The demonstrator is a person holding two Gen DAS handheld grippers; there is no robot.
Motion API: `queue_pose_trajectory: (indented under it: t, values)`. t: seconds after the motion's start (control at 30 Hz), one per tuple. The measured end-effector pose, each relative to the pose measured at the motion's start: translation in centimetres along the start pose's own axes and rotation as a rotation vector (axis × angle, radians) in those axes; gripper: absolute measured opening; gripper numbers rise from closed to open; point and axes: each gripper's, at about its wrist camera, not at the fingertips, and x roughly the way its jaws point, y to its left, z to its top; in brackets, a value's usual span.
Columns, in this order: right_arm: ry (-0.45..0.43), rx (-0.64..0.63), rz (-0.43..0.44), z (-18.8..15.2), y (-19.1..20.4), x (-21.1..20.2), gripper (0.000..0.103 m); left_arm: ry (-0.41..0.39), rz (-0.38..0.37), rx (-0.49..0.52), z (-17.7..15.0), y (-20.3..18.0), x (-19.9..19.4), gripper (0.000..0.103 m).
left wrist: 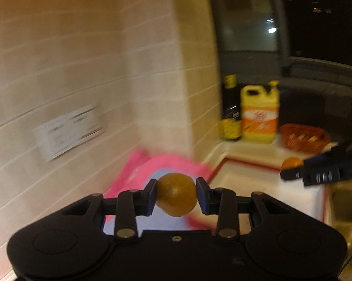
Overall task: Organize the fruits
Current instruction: 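Carry both fruits over the red box and open the left gripper to drop its fruit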
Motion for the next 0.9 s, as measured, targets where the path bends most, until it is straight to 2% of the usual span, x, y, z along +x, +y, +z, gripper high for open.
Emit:
queue_pose_trajectory:
  t: [0.17,0.27,0.33,0.47,0.57,0.73,0.9]
  values:
    - [0.035,0.078,-0.047,-0.7,-5.5,0.8,0.042,0.066,-0.163,-0.051,2.4,-3.8,5.6,0.043]
    - [0.069,0.126,-0.07,-2.1,-7.5,1.8,0.042,0.143,-0.238,-0.056,2.3,-6.2,9.1,0.043]
    - [0.106,0.158,-0.077,-3.3,-8.3,2.7,0.042,0.194,-0.262,-0.044,1.7,-7.4,11.2,0.043]
    - [0.195,0.161,-0.108,-5.2,-8.6,5.2,0.042,0.277,-0.277,-0.037,-0.1,-8.9,14.6,0.043]
    - [0.261,0.168,-0.088,-6.6,-8.4,6.8,0.042,0.339,-0.248,-0.039,-1.6,-9.1,17.1,0.043]
    - [0.302,0.178,-0.081,-7.8,-8.4,7.7,0.042,0.436,-0.208,-0.059,-3.8,-8.6,20.7,0.043]
    - [0.323,0.162,-0.07,-7.9,-7.9,8.5,0.043,0.482,-0.199,-0.078,-5.0,-8.4,22.0,0.044]
